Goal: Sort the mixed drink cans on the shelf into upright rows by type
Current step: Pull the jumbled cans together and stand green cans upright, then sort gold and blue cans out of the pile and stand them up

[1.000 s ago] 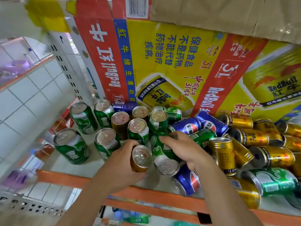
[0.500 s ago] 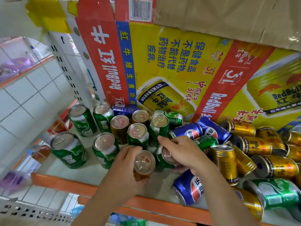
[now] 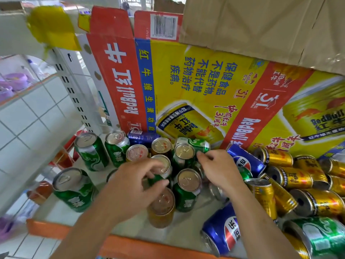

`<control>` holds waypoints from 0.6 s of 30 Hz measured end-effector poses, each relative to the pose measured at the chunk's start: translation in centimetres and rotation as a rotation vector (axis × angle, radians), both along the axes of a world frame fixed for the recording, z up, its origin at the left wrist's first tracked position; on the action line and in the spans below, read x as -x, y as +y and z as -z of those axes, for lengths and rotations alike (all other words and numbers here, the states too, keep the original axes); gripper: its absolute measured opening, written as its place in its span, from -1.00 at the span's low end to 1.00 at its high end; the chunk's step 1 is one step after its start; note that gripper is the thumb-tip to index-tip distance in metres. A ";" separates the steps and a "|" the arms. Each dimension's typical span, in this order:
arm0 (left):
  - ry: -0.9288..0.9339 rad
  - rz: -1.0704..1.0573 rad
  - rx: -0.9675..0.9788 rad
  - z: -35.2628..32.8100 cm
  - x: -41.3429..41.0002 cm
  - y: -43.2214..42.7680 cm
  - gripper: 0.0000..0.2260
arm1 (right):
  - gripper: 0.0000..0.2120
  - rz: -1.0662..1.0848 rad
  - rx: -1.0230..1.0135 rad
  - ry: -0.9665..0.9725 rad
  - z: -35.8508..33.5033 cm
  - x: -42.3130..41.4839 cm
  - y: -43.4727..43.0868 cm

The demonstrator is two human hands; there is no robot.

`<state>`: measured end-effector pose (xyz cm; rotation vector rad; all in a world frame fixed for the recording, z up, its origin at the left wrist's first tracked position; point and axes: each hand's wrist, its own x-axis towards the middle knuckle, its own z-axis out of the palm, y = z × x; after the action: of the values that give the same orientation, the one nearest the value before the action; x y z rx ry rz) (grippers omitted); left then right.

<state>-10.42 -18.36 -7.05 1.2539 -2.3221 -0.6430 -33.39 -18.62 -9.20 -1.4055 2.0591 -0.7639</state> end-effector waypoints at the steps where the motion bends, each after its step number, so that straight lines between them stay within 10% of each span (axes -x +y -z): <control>1: 0.003 -0.027 0.021 -0.5 -0.2 -0.9 -0.68 | -0.75 0.039 0.049 0.076 0.2 0.6 -0.4; 2: -0.016 -0.043 0.037 -0.8 -0.3 -2.0 -0.71 | -0.91 0.057 0.055 0.174 0.3 1.2 -0.7; 8: -0.210 0.013 0.071 -2.3 1.5 -7.8 -0.76 | -0.27 -0.245 -0.397 0.471 2.0 3.1 -2.5; 18: -0.387 0.212 -0.007 -0.4 9.3 -13.5 -0.71 | -0.18 -0.252 -0.399 0.599 3.4 2.6 -2.5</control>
<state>-19.71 -31.88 -6.63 1.2344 -2.8005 -0.5097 -35.96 -21.11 -12.62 -1.7371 2.2169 0.2020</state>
